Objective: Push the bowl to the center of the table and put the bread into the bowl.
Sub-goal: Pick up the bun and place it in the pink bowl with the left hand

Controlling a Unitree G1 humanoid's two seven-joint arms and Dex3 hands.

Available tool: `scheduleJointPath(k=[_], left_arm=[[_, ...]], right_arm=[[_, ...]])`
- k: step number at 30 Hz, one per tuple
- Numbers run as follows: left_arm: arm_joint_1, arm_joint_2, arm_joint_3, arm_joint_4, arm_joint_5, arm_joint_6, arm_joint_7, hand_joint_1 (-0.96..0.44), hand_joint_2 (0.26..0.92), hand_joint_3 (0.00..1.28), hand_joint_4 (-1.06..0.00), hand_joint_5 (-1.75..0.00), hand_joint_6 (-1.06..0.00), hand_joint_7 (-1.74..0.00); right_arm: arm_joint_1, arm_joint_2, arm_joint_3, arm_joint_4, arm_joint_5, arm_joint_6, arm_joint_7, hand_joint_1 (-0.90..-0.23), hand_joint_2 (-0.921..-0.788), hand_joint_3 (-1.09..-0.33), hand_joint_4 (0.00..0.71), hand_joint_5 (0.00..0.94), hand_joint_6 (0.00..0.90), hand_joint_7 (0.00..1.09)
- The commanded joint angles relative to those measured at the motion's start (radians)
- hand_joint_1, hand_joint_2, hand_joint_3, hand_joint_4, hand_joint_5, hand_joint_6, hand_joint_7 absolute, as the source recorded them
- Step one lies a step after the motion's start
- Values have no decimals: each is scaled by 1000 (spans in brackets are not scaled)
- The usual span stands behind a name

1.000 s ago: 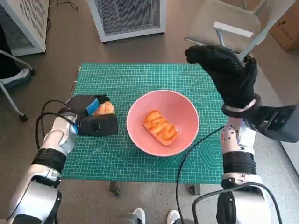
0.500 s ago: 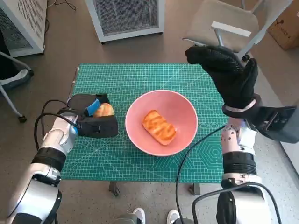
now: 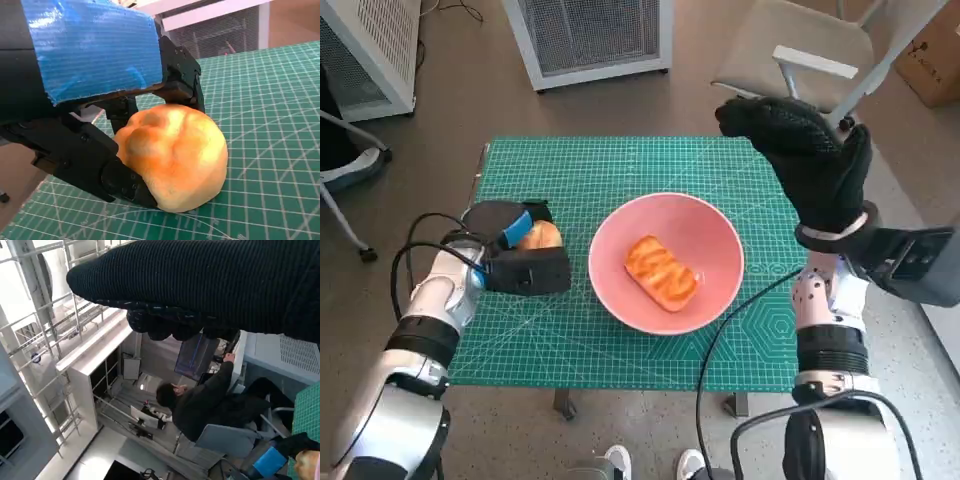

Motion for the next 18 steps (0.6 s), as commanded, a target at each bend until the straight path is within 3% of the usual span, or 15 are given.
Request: scheduleJointPath(k=[1,6,10,14,18], left_arm=[[6,32,17,-54,-11,12,-22,1,921,138,-610,-1215,-547,-1284],[38,83,58,-213,-30,32,-72,1,921,123,-620,-1192,-570,-1272],[112,147,155,-531,-66,87,-151,1,921,109,-634,-1163,-588,-1268],[141,156,188,-633,-68,117,-181,2,920,103,-642,-1150,-595,-1264],[174,159,254,-835,-73,160,-213,2,920,89,-659,-1132,-609,-1250]], right_arm=[[25,3,1,3,0,9,7,-638,-921,-709,213,2,-1,588],[27,-1,2,-4,-1,12,7,-638,-921,-709,214,2,-1,587],[26,-3,2,-3,0,12,10,-638,-921,-709,214,2,-1,588],[24,-3,1,-1,0,13,10,-638,-921,-710,214,2,-1,589],[20,-3,2,4,-3,12,7,-638,-921,-710,214,2,-1,589]])
